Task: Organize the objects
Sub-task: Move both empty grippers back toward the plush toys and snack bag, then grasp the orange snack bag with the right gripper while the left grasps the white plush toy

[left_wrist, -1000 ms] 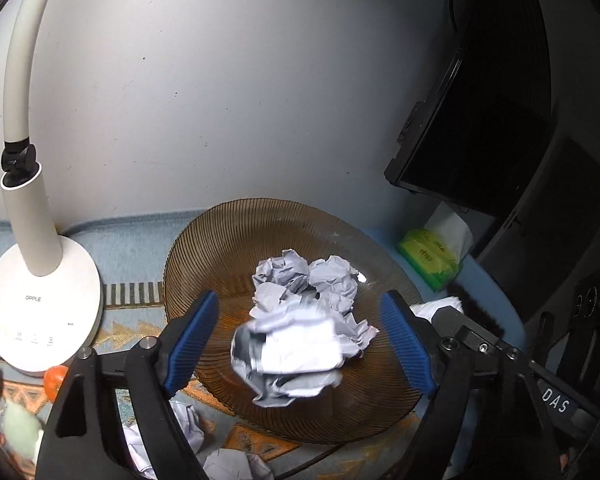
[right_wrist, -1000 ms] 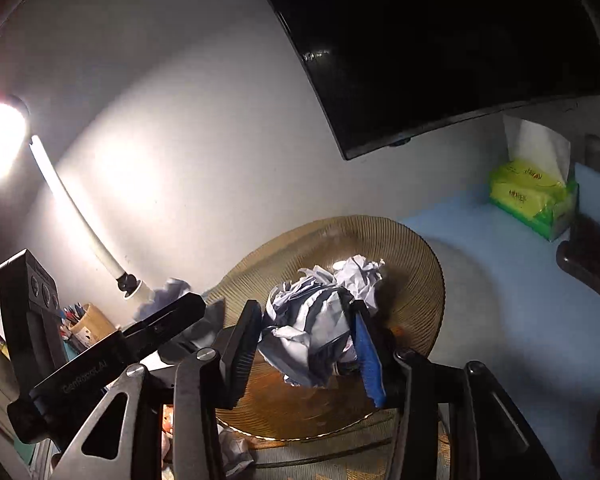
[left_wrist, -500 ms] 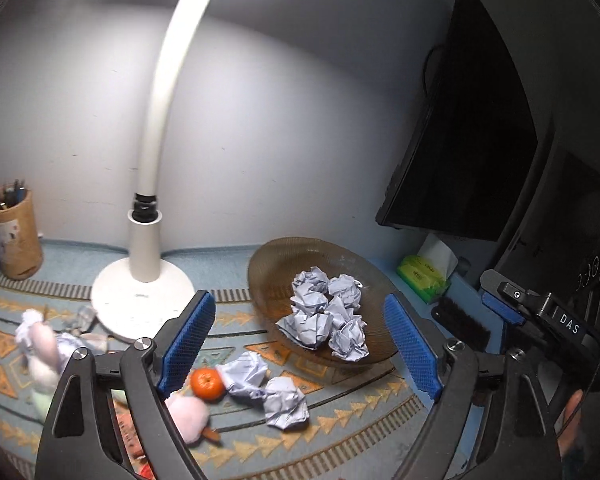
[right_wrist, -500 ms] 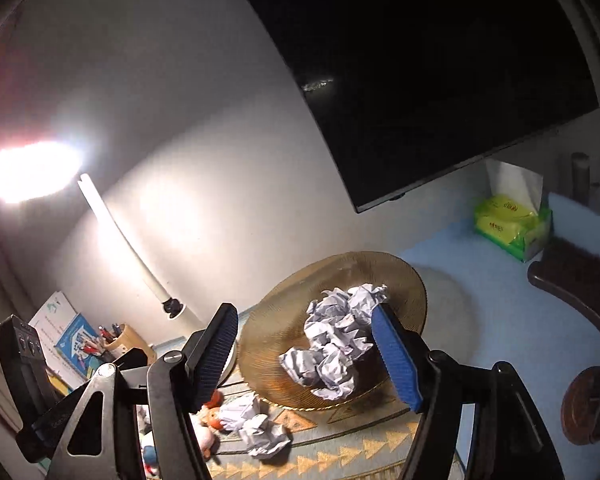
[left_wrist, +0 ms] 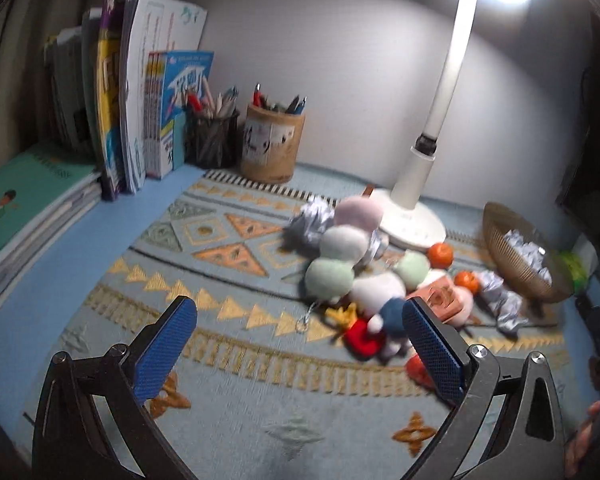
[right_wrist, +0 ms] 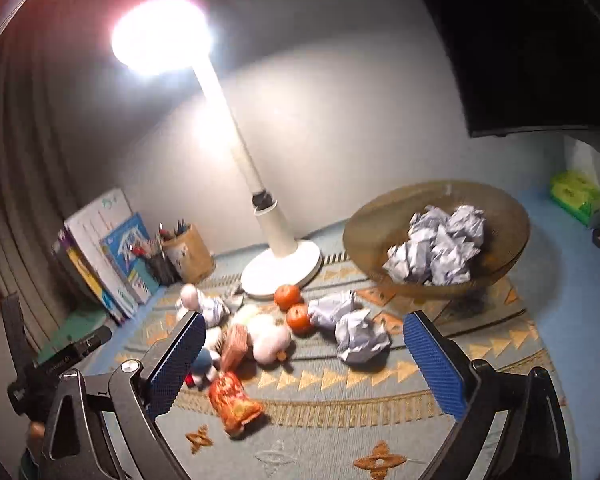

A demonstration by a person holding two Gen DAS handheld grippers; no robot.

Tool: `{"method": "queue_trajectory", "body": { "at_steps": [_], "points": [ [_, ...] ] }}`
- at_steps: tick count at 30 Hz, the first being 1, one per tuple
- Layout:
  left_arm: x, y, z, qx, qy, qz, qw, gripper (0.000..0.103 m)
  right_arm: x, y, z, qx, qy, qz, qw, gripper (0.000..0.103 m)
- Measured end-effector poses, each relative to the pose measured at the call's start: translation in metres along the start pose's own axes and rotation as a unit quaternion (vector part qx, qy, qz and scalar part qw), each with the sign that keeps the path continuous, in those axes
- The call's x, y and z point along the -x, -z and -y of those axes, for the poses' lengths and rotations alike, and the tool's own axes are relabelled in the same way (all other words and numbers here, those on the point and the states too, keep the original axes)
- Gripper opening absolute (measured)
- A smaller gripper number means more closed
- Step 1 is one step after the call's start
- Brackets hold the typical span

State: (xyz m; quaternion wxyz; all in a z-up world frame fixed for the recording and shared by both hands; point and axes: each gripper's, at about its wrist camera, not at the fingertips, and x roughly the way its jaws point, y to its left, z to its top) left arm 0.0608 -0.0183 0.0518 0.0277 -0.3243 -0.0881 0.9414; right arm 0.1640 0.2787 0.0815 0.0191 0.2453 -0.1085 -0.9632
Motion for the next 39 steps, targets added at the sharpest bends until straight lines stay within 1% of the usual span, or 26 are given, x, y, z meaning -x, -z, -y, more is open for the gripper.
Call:
{"method": "queue_trajectory", "body": {
  "at_steps": [2, 5, 7, 8, 12, 14, 16, 17, 19, 20, 21, 23, 24, 26, 28, 29, 30, 31, 32, 33, 34, 35, 36, 37, 38, 39],
  "points": [
    [-0.016, 0.009, -0.002, -0.012, 0.005, -0.011, 0.9999, 0.102, -0.024, 0.018, -0.006, 0.034, 0.032, -0.034, 0.998, 0.099],
    [-0.028, 0.014, -0.002, -0.036, 0.008, -0.019, 0.9991, 0.102, -0.036, 0.029, -0.002, 0.049, 0.027, -0.045, 0.997, 0.099],
    [-0.032, 0.016, 0.001, -0.041, 0.02, -0.033, 0.9984, 0.102, -0.044, 0.033, 0.0, 0.047, 0.04, -0.061, 0.996, 0.099],
    [-0.031, 0.017, 0.003, -0.046, 0.016, -0.034, 0.9982, 0.102, -0.049, 0.034, 0.0, 0.05, 0.044, -0.069, 0.995, 0.099],
    [-0.02, 0.02, 0.01, -0.062, 0.013, -0.014, 0.9979, 0.102, -0.055, 0.037, -0.01, 0.076, 0.06, -0.082, 0.992, 0.099],
    [-0.019, 0.021, 0.014, -0.071, 0.006, -0.01, 0.9974, 0.102, -0.056, 0.038, -0.013, 0.084, 0.063, -0.085, 0.991, 0.1],
    [-0.019, 0.022, 0.019, -0.086, 0.009, -0.012, 0.9962, 0.102, -0.055, 0.037, -0.013, 0.084, 0.063, -0.083, 0.991, 0.1],
    [-0.022, 0.022, 0.022, -0.095, 0.012, -0.02, 0.9952, 0.102, -0.054, 0.037, -0.013, 0.084, 0.059, -0.082, 0.991, 0.1],
    [-0.029, 0.02, 0.031, -0.105, 0.024, -0.052, 0.9928, 0.102, -0.055, 0.035, -0.014, 0.086, 0.04, -0.09, 0.991, 0.1],
    [-0.033, 0.017, 0.034, -0.092, 0.042, -0.072, 0.9923, 0.102, -0.058, 0.035, -0.016, 0.086, 0.018, -0.102, 0.991, 0.1],
    [-0.037, 0.013, 0.037, -0.071, 0.071, -0.092, 0.9908, 0.102, -0.061, 0.035, -0.019, 0.082, -0.015, -0.119, 0.989, 0.1],
    [-0.047, 0.005, 0.046, -0.042, 0.126, -0.116, 0.9843, 0.102, -0.069, 0.035, -0.027, 0.067, -0.083, -0.158, 0.982, 0.1],
    [-0.053, 0.002, 0.052, -0.042, 0.131, -0.118, 0.9834, 0.102, -0.074, 0.035, -0.035, 0.07, -0.1, -0.173, 0.977, 0.1],
    [-0.068, -0.002, 0.064, -0.053, 0.106, -0.126, 0.9849, 0.101, -0.081, 0.038, -0.053, 0.104, -0.105, -0.188, 0.971, 0.1],
    [-0.086, -0.002, 0.07, -0.057, 0.113, -0.159, 0.9792, 0.101, -0.086, 0.045, -0.067, 0.138, -0.096, -0.193, 0.967, 0.1],
    [-0.093, -0.002, 0.07, -0.05, 0.118, -0.168, 0.9774, 0.101, -0.089, 0.048, -0.069, 0.142, -0.101, -0.197, 0.965, 0.1],
    [-0.097, -0.002, 0.071, -0.041, 0.123, -0.171, 0.9766, 0.101, -0.092, 0.05, -0.07, 0.139, -0.106, -0.2, 0.964, 0.1],
    [-0.099, -0.003, 0.072, -0.036, 0.128, -0.169, 0.9767, 0.1, -0.095, 0.051, -0.071, 0.139, -0.099, -0.2, 0.965, 0.1],
    [-0.101, -0.003, 0.073, -0.035, 0.126, -0.164, 0.9776, 0.096, -0.097, 0.052, -0.072, 0.144, -0.085, -0.197, 0.966, 0.1],
    [-0.102, -0.004, 0.075, -0.038, 0.12, -0.162, 0.9787, 0.088, -0.1, 0.051, -0.074, 0.15, -0.075, -0.197, 0.966, 0.1],
    [-0.104, -0.003, 0.077, -0.042, 0.113, -0.162, 0.9793, 0.084, -0.102, 0.051, -0.077, 0.155, -0.076, -0.199, 0.965, 0.092],
    [-0.106, -0.003, 0.077, -0.043, 0.11, -0.163, 0.9796, 0.081, -0.104, 0.052, -0.08, 0.159, -0.087, -0.205, 0.962, 0.075],
    [-0.106, -0.002, 0.076, -0.042, 0.11, -0.16, 0.9801, 0.08, -0.107, 0.054, -0.082, 0.16, -0.091, -0.213, 0.96, 0.068],
    [-0.106, -0.002, 0.074, -0.041, 0.108, -0.156, 0.9809, 0.076, -0.11, 0.056, -0.085, 0.166, -0.081, -0.213, 0.959, 0.065],
    [-0.105, -0.003, 0.073, -0.04, 0.107, -0.153, 0.9816, 0.062, -0.113, 0.059, -0.087, 0.173, -0.069, -0.217, 0.958, 0.057],
    [-0.105, -0.004, 0.072, -0.039, 0.114, -0.154, 0.9808, 0.057, -0.114, 0.059, -0.088, 0.176, -0.066, -0.219, 0.957, 0.048]
  ]
}}
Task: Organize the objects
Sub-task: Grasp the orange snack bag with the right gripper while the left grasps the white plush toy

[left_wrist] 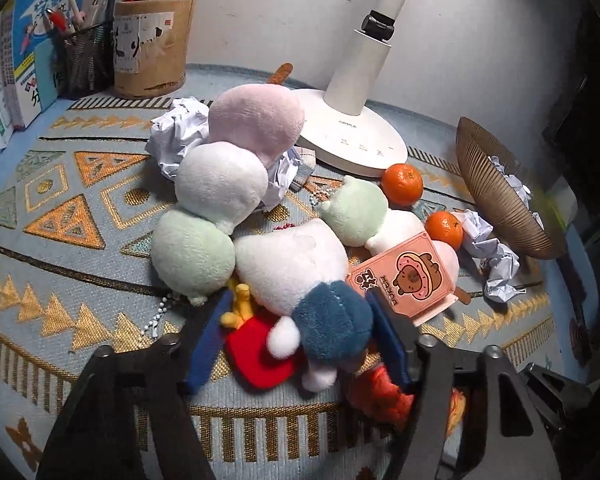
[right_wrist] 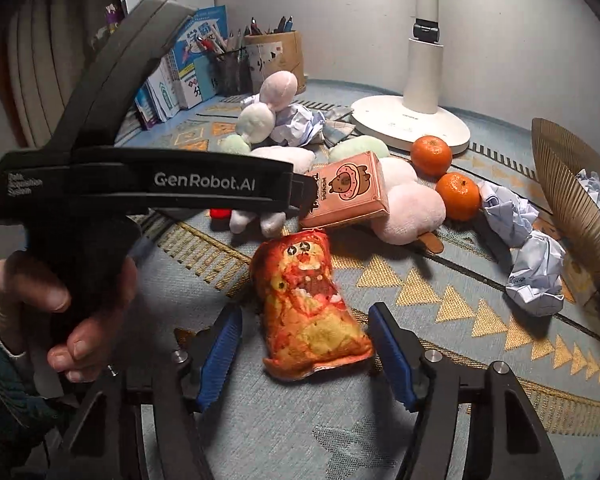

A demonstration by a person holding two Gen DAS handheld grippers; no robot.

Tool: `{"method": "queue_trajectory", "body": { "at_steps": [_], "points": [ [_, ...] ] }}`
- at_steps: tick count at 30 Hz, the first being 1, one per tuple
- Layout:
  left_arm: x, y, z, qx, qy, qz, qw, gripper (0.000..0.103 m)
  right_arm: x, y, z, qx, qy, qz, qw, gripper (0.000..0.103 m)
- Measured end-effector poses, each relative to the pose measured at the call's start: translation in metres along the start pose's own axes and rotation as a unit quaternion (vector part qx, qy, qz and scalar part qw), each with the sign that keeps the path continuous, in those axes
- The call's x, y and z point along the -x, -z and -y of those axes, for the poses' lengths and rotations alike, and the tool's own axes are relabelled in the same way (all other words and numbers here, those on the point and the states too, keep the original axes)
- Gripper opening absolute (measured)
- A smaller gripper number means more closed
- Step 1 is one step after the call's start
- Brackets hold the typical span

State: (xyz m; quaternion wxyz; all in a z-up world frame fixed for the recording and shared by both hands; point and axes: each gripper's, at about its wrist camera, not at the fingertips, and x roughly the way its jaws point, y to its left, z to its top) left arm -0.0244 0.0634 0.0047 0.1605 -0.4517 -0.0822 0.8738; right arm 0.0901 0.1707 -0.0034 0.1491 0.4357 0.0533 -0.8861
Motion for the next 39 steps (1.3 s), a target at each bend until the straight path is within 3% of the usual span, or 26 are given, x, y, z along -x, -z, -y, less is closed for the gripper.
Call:
{"method": "queue_trajectory", "body": {
  "at_steps": [2, 9, 11, 14, 17, 20, 22, 24, 27, 29, 30, 34, 37, 39],
  "points": [
    [0.003, 0.0, -0.003, -0.002, 0.007, 0.003, 1.0, 0.054, 0.005, 0.001, 0.0, -0.002, -0.004, 0.012, 1.0, 0.039],
    [0.041, 0.022, -0.001, -0.034, 0.047, 0.012, 0.9983, 0.053, 0.041, 0.021, 0.03, -0.087, -0.03, 0.049, 0.995, 0.035],
    [0.052, 0.035, 0.002, -0.059, 0.069, 0.001, 0.9959, 0.053, 0.059, 0.03, 0.042, -0.11, -0.019, 0.062, 0.992, 0.035],
    [0.061, 0.052, 0.006, -0.093, 0.062, -0.01, 0.9937, 0.053, 0.08, 0.038, 0.058, -0.131, 0.007, 0.072, 0.989, 0.035],
    [0.062, 0.068, 0.008, -0.116, 0.061, -0.032, 0.9909, 0.053, 0.085, 0.042, 0.065, -0.142, 0.022, 0.054, 0.988, 0.035],
    [0.065, 0.082, 0.011, -0.131, 0.062, -0.043, 0.9886, 0.057, 0.08, 0.047, 0.06, -0.141, 0.014, 0.039, 0.989, 0.034],
    [0.067, 0.084, 0.013, -0.134, 0.052, -0.047, 0.9885, 0.067, 0.078, 0.053, 0.056, -0.141, 0.011, 0.031, 0.989, 0.035],
    [0.065, 0.085, 0.012, -0.13, 0.031, -0.052, 0.9896, 0.083, 0.075, 0.058, 0.053, -0.143, 0.002, 0.021, 0.989, 0.035],
    [0.063, 0.088, 0.012, -0.117, 0.021, -0.052, 0.9915, 0.084, 0.078, 0.063, 0.054, -0.144, -0.004, 0.015, 0.99, 0.046],
    [0.061, 0.09, 0.017, -0.114, 0.015, -0.047, 0.9923, 0.084, 0.084, 0.065, 0.058, -0.141, 0.011, 0.025, 0.99, 0.078],
    [0.06, 0.091, 0.02, -0.112, 0.01, -0.045, 0.9926, 0.084, 0.085, 0.065, 0.061, -0.141, 0.018, 0.025, 0.99, 0.083],
    [0.056, 0.091, 0.03, -0.117, -0.015, -0.037, 0.9923, 0.084, 0.078, 0.066, 0.068, -0.144, 0.006, 0.008, 0.989, 0.086],
    [0.055, 0.093, 0.032, -0.12, -0.019, -0.03, 0.9922, 0.082, 0.066, 0.065, 0.055, -0.118, 0.034, -0.003, 0.992, 0.084],
    [0.056, 0.094, 0.034, -0.131, -0.032, -0.024, 0.9906, 0.06, 0.06, 0.063, 0.044, -0.091, 0.061, -0.008, 0.994, 0.072]
  ]
}}
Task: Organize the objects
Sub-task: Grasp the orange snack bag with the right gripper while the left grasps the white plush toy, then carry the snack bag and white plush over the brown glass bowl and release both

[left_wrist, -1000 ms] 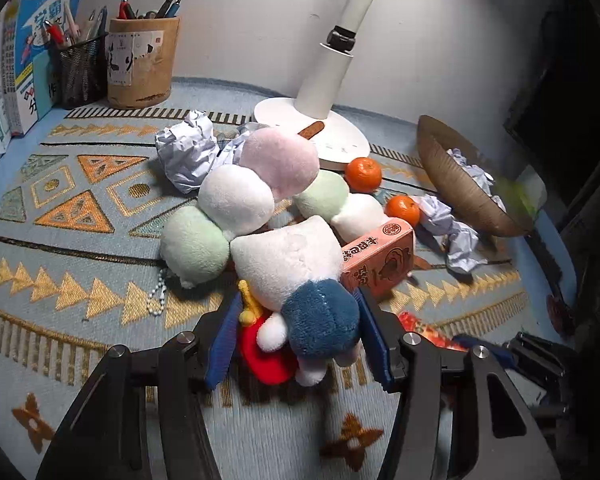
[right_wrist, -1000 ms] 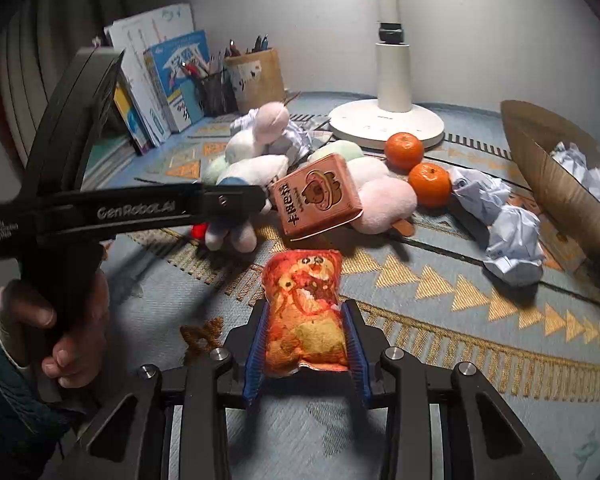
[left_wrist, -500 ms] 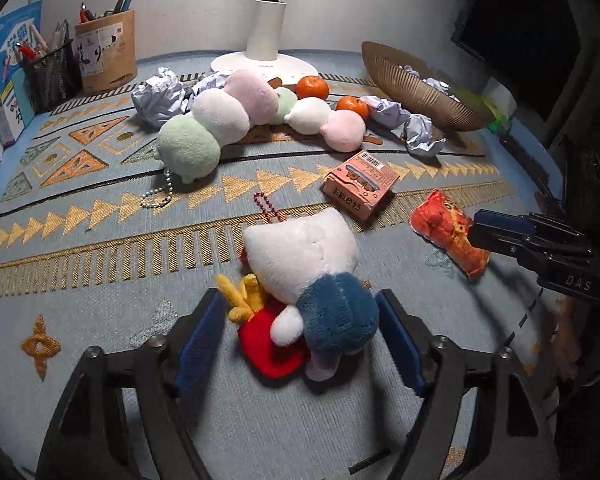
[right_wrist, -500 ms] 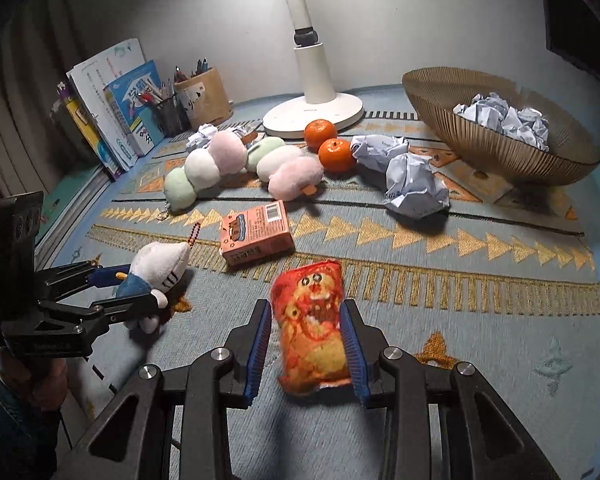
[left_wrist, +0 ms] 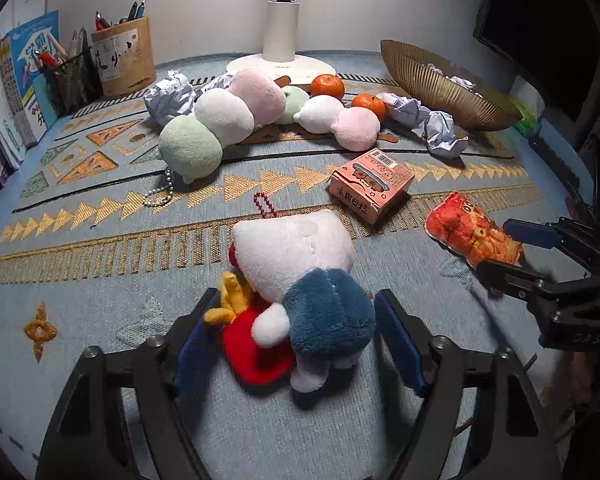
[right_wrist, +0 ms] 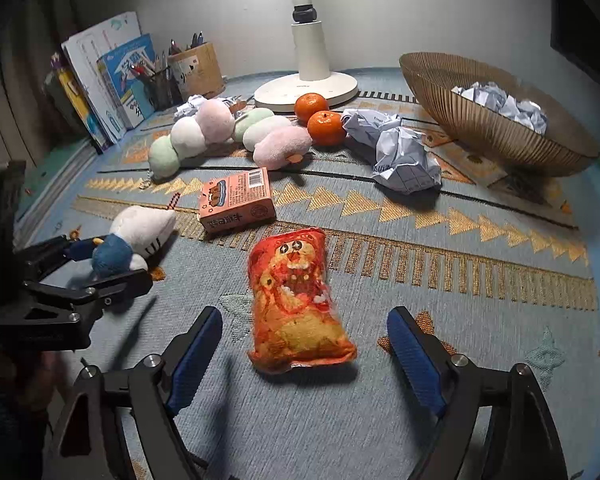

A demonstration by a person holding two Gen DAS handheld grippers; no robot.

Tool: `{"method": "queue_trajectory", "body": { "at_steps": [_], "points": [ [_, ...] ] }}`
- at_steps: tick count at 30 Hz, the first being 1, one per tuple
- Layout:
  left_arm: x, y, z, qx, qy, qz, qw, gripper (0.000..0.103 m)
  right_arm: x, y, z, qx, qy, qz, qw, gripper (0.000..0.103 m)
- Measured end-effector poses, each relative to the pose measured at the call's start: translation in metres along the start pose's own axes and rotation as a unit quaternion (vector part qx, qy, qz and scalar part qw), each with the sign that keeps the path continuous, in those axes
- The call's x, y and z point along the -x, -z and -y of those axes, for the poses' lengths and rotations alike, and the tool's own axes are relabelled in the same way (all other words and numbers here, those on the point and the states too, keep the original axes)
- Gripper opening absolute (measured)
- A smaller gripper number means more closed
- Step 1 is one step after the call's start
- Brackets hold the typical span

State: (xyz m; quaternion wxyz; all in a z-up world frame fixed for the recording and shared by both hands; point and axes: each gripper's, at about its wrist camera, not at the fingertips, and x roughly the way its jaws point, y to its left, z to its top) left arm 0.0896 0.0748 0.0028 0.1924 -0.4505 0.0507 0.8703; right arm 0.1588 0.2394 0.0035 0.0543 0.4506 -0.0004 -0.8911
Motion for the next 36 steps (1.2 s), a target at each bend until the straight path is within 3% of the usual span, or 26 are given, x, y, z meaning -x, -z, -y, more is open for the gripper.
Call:
{"method": "queue_trajectory", "body": {
  "at_steps": [2, 7, 11, 15, 18, 22, 23, 27, 29, 30, 33, 36],
  "points": [
    [0.002, 0.0, -0.002, -0.003, 0.005, 0.004, 1.0, 0.054, -0.007, -0.001, -0.007, 0.007, -0.001, -0.011, 1.0, 0.042],
    [0.023, -0.007, -0.007, -0.019, 0.01, 0.054, 0.9983, 0.049, 0.005, -0.009, -0.007, -0.011, 0.004, 0.026, 1.0, 0.032],
    [0.021, -0.018, -0.016, -0.018, 0.009, 0.061, 0.9979, 0.049, 0.01, -0.019, 0.011, -0.063, 0.03, 0.045, 0.997, 0.032],
    [0.002, -0.019, -0.026, -0.001, 0.027, 0.045, 0.9986, 0.049, -0.009, -0.018, 0.02, -0.082, 0.026, 0.009, 0.996, 0.032],
    [0.003, -0.019, -0.028, 0.003, 0.036, 0.048, 0.9982, 0.05, -0.011, -0.013, 0.02, -0.087, 0.017, 0.003, 0.996, 0.039],
    [-0.007, -0.019, -0.027, 0.002, 0.043, 0.017, 0.9989, 0.053, -0.01, -0.015, 0.025, -0.095, 0.006, 0.008, 0.995, 0.061],
    [-0.007, -0.019, -0.026, -0.001, 0.042, 0.017, 0.999, 0.054, -0.011, -0.015, 0.025, -0.092, 0.008, 0.005, 0.996, 0.061],
    [-0.007, -0.018, -0.023, -0.005, 0.035, 0.018, 0.9992, 0.054, -0.013, -0.013, 0.021, -0.078, 0.023, 0.009, 0.997, 0.061],
    [-0.005, -0.018, -0.02, -0.012, 0.027, 0.023, 0.9993, 0.052, -0.013, -0.014, 0.017, -0.064, 0.027, 0.008, 0.998, 0.039],
    [-0.003, -0.017, -0.017, -0.017, 0.023, 0.028, 0.9992, 0.051, -0.013, -0.015, 0.015, -0.062, 0.026, 0.007, 0.998, 0.039],
    [0.007, -0.016, -0.011, -0.031, 0.031, 0.048, 0.9979, 0.05, -0.008, -0.015, 0.022, -0.089, -0.026, 0.005, 0.996, 0.032],
    [0.019, -0.018, -0.008, -0.022, 0.043, 0.068, 0.9965, 0.05, 0.002, -0.015, 0.034, -0.144, -0.14, 0.018, 0.98, 0.029]
  ]
}}
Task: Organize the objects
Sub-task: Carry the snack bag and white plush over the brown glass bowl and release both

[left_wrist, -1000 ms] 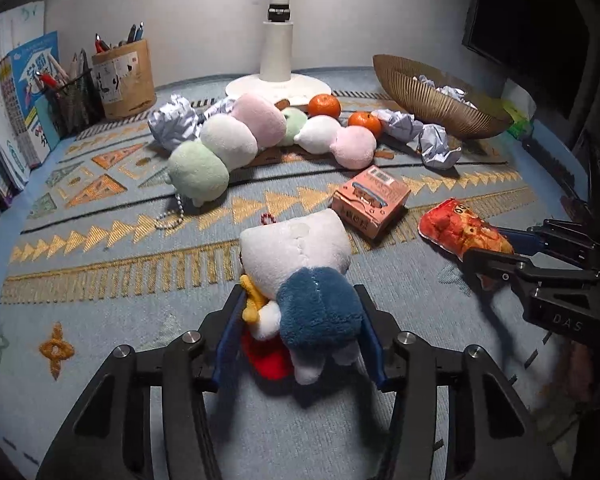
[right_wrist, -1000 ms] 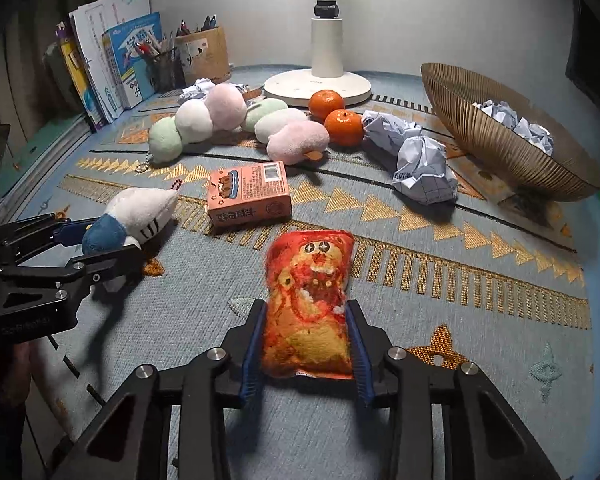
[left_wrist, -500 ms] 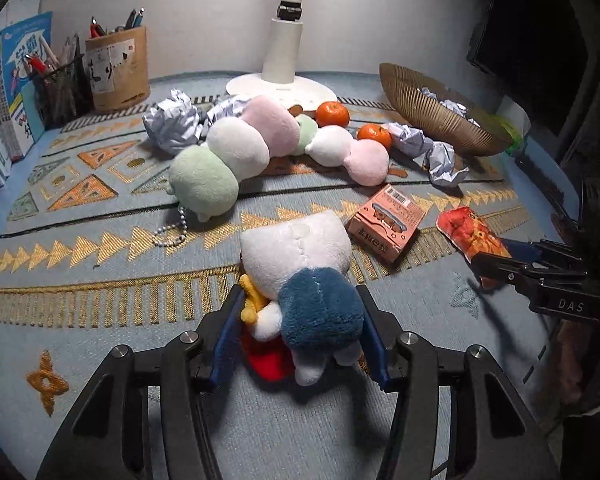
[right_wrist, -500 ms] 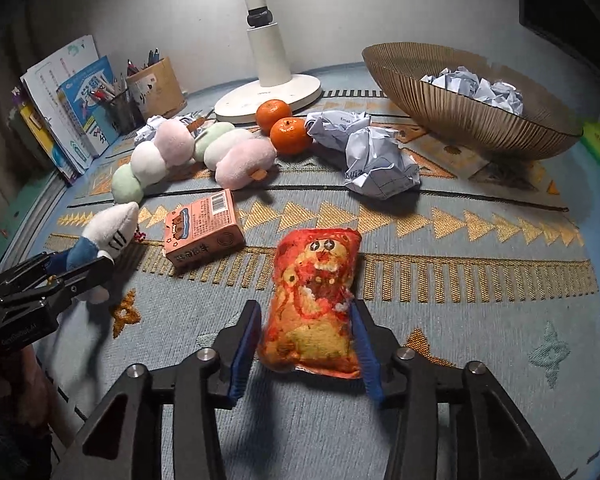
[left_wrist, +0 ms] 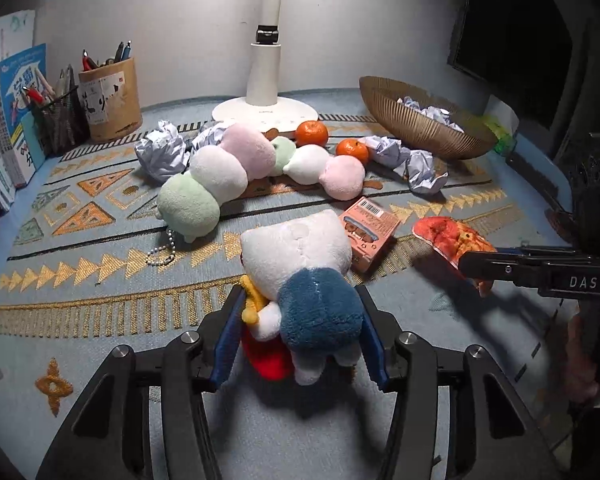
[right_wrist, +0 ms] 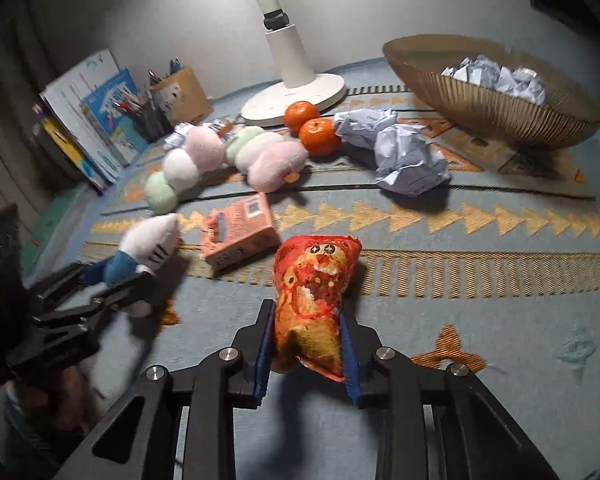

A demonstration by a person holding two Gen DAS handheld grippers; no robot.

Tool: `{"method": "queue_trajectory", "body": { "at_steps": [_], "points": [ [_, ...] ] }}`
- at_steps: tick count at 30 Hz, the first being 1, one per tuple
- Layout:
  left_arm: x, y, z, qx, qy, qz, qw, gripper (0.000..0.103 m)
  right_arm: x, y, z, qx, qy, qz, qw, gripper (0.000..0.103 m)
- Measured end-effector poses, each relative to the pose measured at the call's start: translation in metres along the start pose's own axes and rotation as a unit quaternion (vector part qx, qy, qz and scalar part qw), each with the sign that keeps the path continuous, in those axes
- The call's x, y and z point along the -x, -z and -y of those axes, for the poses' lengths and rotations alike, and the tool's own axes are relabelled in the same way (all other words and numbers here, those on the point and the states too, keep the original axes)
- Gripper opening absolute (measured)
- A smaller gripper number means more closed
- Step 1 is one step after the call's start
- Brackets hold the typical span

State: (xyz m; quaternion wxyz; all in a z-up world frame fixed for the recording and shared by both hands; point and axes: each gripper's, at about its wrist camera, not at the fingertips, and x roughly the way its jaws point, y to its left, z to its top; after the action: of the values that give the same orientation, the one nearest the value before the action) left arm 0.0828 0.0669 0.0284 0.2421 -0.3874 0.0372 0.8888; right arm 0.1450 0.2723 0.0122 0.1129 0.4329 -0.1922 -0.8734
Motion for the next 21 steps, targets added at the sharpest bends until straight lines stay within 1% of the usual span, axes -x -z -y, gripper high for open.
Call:
{"method": "queue_trajectory", "body": {
  "at_steps": [1, 3, 5, 6, 7, 10, 12, 16, 19, 21],
  "points": [
    [0.005, -0.004, 0.004, -0.003, -0.001, 0.009, 1.0, 0.05, 0.006, -0.002, 0.003, -0.014, -0.023, 0.006, 1.0, 0.029],
    [0.016, -0.016, 0.011, -0.012, -0.003, 0.029, 0.9995, 0.05, 0.019, -0.007, 0.004, -0.031, -0.047, 0.022, 0.998, 0.029],
    [0.025, -0.035, 0.02, -0.016, 0.006, 0.048, 0.9987, 0.05, 0.037, -0.017, 0.009, -0.05, -0.071, 0.043, 0.995, 0.029],
    [0.028, -0.046, 0.024, -0.018, 0.013, 0.056, 0.9982, 0.05, 0.048, -0.023, 0.011, -0.054, -0.075, 0.056, 0.994, 0.029],
    [0.031, -0.057, 0.029, -0.021, 0.019, 0.064, 0.9975, 0.05, 0.06, -0.03, 0.012, -0.052, -0.069, 0.072, 0.994, 0.029],
    [0.033, -0.098, 0.049, -0.032, 0.03, 0.091, 0.9948, 0.05, 0.098, -0.057, 0.015, -0.041, -0.024, 0.13, 0.99, 0.029],
    [0.028, -0.124, 0.064, -0.039, 0.039, 0.11, 0.9924, 0.05, 0.123, -0.075, 0.019, -0.028, 0.013, 0.175, 0.984, 0.029],
    [0.005, -0.176, 0.092, -0.042, 0.056, 0.148, 0.9865, 0.05, 0.153, -0.113, 0.026, -0.008, 0.105, 0.243, 0.964, 0.029],
    [-0.027, -0.209, 0.106, -0.024, 0.082, 0.156, 0.984, 0.05, 0.161, -0.137, 0.043, -0.014, 0.147, 0.279, 0.949, 0.029],
    [-0.052, -0.225, 0.113, -0.016, 0.089, 0.157, 0.9834, 0.05, 0.157, -0.148, 0.058, -0.016, 0.189, 0.293, 0.937, 0.029]
  ]
}}
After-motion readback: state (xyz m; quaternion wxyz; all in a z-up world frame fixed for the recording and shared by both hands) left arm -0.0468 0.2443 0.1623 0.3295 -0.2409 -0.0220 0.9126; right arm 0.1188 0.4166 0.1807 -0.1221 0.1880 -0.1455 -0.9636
